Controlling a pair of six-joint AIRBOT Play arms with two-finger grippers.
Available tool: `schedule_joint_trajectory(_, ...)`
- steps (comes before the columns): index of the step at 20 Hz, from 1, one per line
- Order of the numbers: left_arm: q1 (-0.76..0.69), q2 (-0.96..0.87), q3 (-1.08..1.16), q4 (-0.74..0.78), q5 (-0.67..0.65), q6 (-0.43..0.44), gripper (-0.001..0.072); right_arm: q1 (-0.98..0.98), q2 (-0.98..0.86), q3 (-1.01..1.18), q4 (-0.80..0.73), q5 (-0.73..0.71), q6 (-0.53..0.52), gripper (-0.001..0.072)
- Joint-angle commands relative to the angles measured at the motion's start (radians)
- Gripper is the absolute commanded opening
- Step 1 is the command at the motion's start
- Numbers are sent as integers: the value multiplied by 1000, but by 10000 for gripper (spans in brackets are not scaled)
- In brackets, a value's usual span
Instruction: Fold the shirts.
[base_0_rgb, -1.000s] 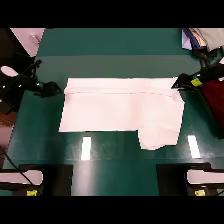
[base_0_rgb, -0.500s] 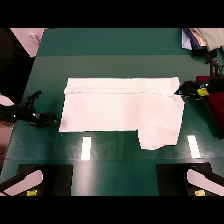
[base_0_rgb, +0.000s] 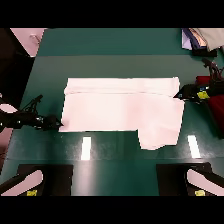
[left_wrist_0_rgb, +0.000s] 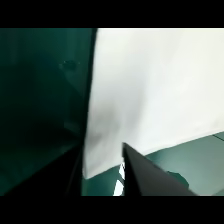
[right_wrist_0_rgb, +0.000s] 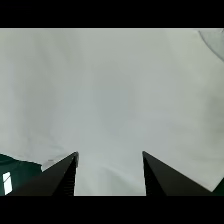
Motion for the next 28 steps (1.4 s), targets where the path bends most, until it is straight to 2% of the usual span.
schedule_joint_trajectory(1,0,3,-2,-43,-24,37,223,0,1,-2,-7,63,2,471)
schedule_joint_trajectory(3,0,3,-2,-43,-26,37,196,0,1,-2,-32,78,25,471)
schedule_joint_trajectory(4,0,3,-2,-43,-33,43,31,0,1,-2,-60,92,47,470)
schedule_joint_trajectory(7,0,3,-2,-45,-40,45,22,0,7,-19,-159,161,92,471)
schedule_joint_trajectory(9,0,3,3,-45,-39,40,22,0,46,-105,-191,181,119,471)
schedule_joint_trajectory(12,0,3,3,-49,-38,37,22,-18,148,-282,-180,204,166,471)
schedule_joint_trajectory(18,0,3,3,-50,-23,37,22,-111,278,-512,-140,182,183,468)
schedule_joint_trajectory(21,0,3,3,-50,-22,37,21,-126,266,-568,-54,77,129,389)
schedule_joint_trajectory(23,0,5,3,-48,-22,38,21,-122,241,-570,-40,15,97,177)
schedule_joint_trajectory(24,0,17,3,-45,-21,37,21,-115,231,-557,-45,8,66,22)
schedule_joint_trajectory(28,0,143,3,15,-59,4,21,-82,292,-463,-61,103,65,19)
